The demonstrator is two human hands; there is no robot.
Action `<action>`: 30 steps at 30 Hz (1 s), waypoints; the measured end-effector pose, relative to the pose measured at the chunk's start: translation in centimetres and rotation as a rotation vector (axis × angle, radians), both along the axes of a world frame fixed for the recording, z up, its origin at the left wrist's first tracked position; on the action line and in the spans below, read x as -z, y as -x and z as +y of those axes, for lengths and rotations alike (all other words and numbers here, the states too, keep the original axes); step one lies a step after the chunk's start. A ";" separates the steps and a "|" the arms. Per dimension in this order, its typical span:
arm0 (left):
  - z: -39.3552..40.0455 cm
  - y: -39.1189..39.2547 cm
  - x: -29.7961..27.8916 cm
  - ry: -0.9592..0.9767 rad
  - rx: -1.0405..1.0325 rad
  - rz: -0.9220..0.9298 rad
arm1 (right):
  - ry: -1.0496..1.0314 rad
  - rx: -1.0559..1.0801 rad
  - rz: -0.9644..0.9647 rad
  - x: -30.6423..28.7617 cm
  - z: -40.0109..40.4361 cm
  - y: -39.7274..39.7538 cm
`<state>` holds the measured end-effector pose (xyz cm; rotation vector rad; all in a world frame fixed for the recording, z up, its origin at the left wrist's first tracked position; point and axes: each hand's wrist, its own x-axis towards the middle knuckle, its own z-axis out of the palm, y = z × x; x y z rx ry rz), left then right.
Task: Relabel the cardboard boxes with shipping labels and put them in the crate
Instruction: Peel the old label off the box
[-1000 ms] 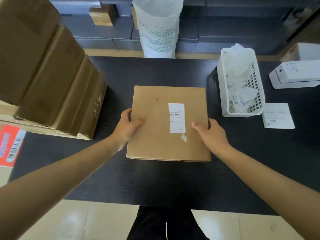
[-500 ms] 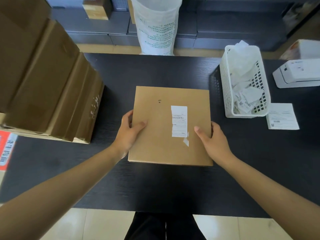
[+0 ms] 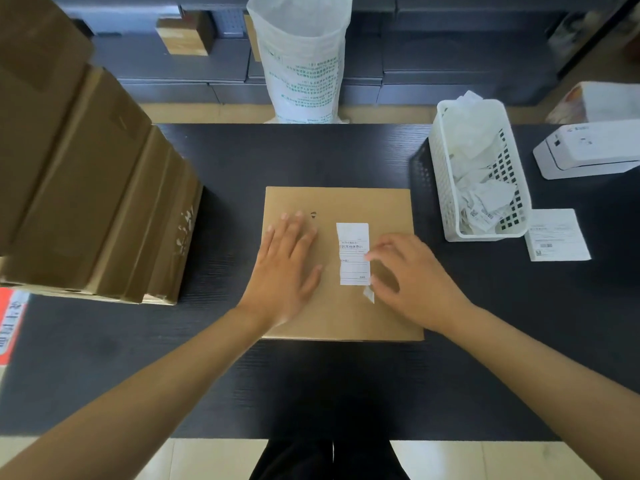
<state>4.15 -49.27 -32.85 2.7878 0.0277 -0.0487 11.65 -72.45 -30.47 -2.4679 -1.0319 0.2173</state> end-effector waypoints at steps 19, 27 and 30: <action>-0.1 0.3 1.8 -0.073 -0.019 -0.066 | -0.010 -0.604 -0.431 1.2 -0.4 -2.6; -0.1 0.3 1.4 -0.081 -0.025 -0.060 | -0.067 -0.336 -0.242 0.7 0.5 -1.9; -0.2 0.4 1.3 -0.081 -0.025 -0.054 | -0.043 -0.383 -0.131 0.9 -0.5 -1.8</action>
